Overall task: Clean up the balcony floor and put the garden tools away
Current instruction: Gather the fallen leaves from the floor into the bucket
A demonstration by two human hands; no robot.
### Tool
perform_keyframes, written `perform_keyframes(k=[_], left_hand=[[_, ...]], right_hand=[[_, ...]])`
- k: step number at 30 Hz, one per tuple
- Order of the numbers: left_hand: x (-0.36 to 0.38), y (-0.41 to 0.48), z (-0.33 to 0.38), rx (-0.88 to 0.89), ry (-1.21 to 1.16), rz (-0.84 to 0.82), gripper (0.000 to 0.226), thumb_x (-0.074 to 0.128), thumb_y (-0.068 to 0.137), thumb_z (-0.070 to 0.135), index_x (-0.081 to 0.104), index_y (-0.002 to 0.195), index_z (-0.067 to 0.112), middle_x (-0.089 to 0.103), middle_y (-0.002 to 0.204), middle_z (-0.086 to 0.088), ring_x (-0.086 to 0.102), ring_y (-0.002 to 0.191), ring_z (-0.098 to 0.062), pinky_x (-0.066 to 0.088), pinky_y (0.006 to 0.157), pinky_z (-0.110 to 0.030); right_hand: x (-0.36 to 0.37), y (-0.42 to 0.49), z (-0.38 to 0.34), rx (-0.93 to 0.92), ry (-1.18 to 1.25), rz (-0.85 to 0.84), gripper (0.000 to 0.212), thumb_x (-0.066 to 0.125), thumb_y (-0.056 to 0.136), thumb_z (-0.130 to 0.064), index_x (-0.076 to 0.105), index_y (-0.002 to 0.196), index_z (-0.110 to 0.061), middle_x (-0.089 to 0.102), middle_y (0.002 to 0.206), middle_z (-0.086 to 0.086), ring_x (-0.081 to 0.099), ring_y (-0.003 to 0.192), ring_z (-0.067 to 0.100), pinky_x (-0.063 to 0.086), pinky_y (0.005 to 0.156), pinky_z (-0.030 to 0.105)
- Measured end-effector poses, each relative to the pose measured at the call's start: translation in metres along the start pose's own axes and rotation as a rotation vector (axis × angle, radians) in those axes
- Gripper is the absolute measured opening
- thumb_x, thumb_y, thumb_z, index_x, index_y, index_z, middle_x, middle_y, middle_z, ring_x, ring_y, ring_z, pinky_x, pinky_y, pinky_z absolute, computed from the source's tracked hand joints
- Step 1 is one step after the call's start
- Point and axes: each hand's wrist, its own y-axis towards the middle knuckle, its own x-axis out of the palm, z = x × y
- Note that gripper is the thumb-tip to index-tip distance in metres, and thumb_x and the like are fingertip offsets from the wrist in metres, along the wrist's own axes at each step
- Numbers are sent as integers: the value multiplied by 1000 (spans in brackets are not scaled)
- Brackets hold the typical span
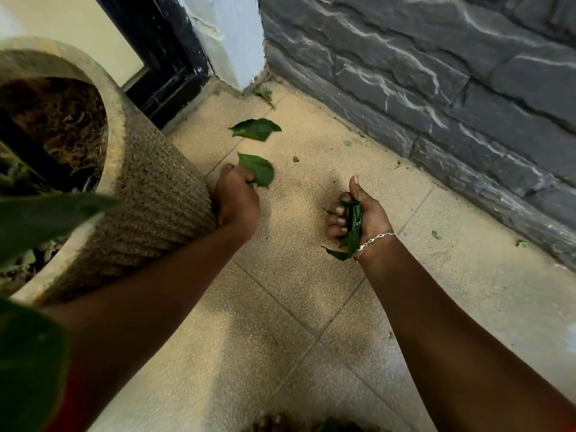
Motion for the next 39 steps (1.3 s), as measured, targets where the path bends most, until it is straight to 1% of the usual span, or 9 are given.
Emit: perform_keyframes(k=[3, 8, 12, 16, 21, 27, 31, 35, 39], left_hand=[[1, 6, -1, -65, -36, 29, 9, 55, 91, 4, 62, 96, 4, 54, 93, -3, 44, 69, -4, 35, 63, -6], [1, -2, 5, 56, -51, 39, 9, 53, 92, 5, 59, 90, 10, 57, 100, -2, 48, 78, 6, 38, 69, -7], [3, 0, 18, 104, -105, 85, 8, 55, 90, 2, 57, 96, 7, 59, 91, -7, 59, 88, -23, 49, 72, -33], [-4, 22, 34, -34, -265, 106, 44, 60, 87, -1, 47, 128, 9, 56, 89, -2, 60, 88, -19, 46, 68, -26], [6, 60, 50, -125, -86, 69, 40, 49, 93, -1, 49, 132, 9, 61, 121, -9, 57, 112, -22, 43, 81, -23], [5, 89, 59, -92, 120, -35, 22, 56, 92, 8, 60, 113, 2, 62, 107, -10, 59, 100, -23, 46, 78, -26], [1, 98, 54, -30, 222, -53, 29, 58, 88, 2, 59, 117, -1, 53, 124, -15, 54, 109, -27, 47, 91, -32], [2, 100, 58, 74, 291, -98, 31, 52, 91, 0, 50, 122, 1, 57, 116, -17, 54, 107, -28, 43, 82, -31], [-1, 103, 64, 145, 352, -146, 28, 56, 91, 7, 55, 118, -1, 59, 116, -18, 54, 110, -29, 44, 89, -32]], right_hand=[[0, 1, 0, -1, 5, -6, 64, 38, 93, -52, 50, 39, -18, 42, 41, -3, 35, 32, 7, 28, 34, 8], [-2, 0, 0, -2, -1, -12, 64, 38, 93, -53, 50, 40, -18, 42, 42, -3, 35, 33, 7, 28, 35, 8], [-2, 0, 0, -9, -18, 6, 63, 40, 92, -53, 49, 40, -18, 42, 43, -3, 35, 33, 7, 28, 34, 9], [-2, 0, 1, 2, -22, 1, 64, 39, 92, -54, 50, 41, -18, 43, 43, -3, 36, 33, 8, 29, 33, 10], [-3, 0, 0, 13, -15, -10, 62, 39, 92, -54, 50, 42, -18, 43, 44, -3, 36, 33, 7, 30, 33, 10], [-5, 1, -1, 25, -18, -20, 63, 37, 92, -54, 49, 41, -19, 42, 44, -3, 35, 33, 7, 29, 33, 9], [-5, 1, -1, 26, -10, -32, 64, 36, 92, -54, 49, 41, -18, 41, 43, -3, 35, 32, 7, 29, 34, 9], [-6, 1, -1, 36, -12, -43, 62, 37, 92, -54, 49, 42, -18, 41, 44, -2, 36, 32, 7, 29, 34, 9], [-8, 3, 0, 33, -15, -37, 60, 40, 90, -54, 48, 43, -18, 40, 44, -3, 35, 33, 7, 29, 33, 9]])
